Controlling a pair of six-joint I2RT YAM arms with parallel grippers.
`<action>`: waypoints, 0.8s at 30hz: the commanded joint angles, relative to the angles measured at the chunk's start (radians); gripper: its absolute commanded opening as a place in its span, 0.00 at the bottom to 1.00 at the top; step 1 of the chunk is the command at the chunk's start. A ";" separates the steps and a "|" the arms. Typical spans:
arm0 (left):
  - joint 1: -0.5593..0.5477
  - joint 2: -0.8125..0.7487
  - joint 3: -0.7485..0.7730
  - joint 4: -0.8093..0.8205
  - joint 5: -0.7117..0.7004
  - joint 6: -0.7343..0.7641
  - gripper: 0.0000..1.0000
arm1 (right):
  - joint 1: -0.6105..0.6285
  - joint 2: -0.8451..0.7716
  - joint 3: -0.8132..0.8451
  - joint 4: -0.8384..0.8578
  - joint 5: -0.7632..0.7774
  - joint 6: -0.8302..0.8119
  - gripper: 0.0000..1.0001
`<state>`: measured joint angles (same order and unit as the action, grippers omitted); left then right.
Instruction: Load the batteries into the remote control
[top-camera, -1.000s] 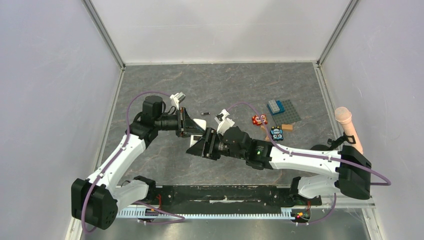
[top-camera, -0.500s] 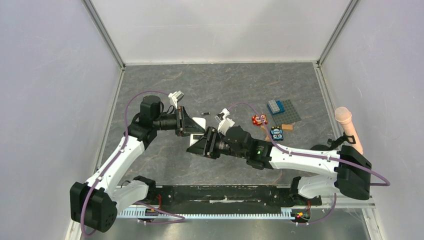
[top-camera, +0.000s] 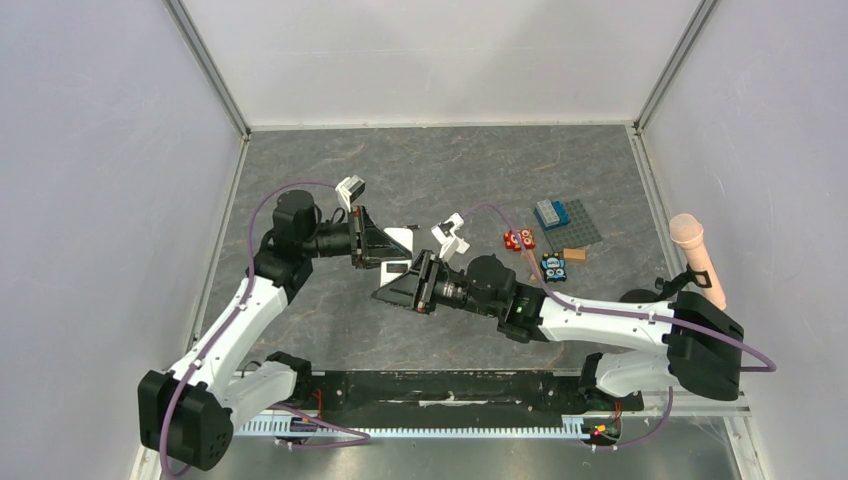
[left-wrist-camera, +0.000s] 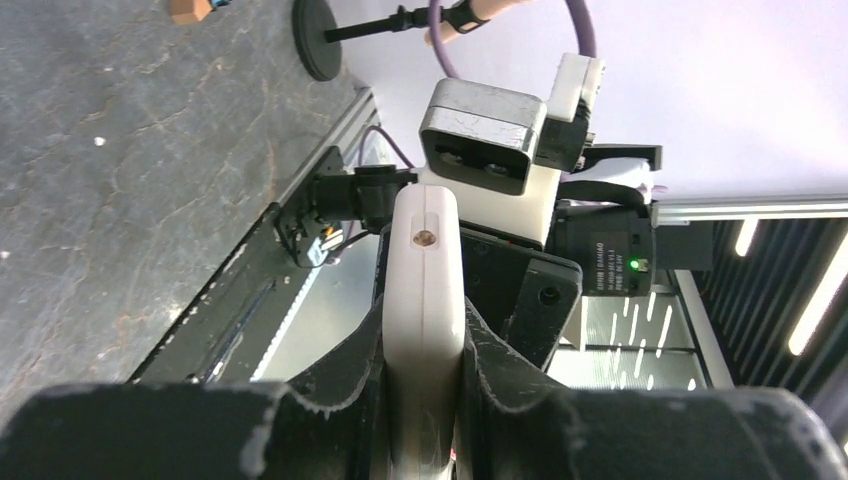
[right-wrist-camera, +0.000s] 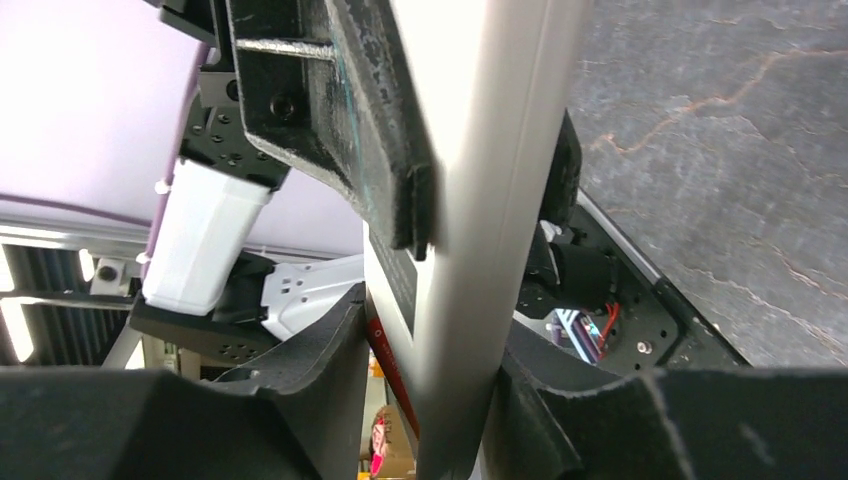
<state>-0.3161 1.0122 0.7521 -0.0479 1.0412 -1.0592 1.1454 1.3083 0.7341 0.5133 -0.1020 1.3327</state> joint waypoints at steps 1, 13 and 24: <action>-0.004 -0.042 0.024 0.129 0.103 -0.201 0.02 | -0.007 0.012 -0.046 0.000 0.000 -0.035 0.40; -0.005 -0.039 -0.005 0.111 0.084 -0.166 0.02 | -0.039 -0.103 -0.101 0.108 0.045 -0.067 0.84; -0.005 -0.019 -0.003 0.053 0.072 -0.102 0.02 | -0.050 -0.098 -0.096 0.118 -0.008 -0.056 0.80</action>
<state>-0.3222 0.9943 0.7456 0.0017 1.0832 -1.1847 1.1011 1.2247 0.6323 0.6117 -0.0849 1.2934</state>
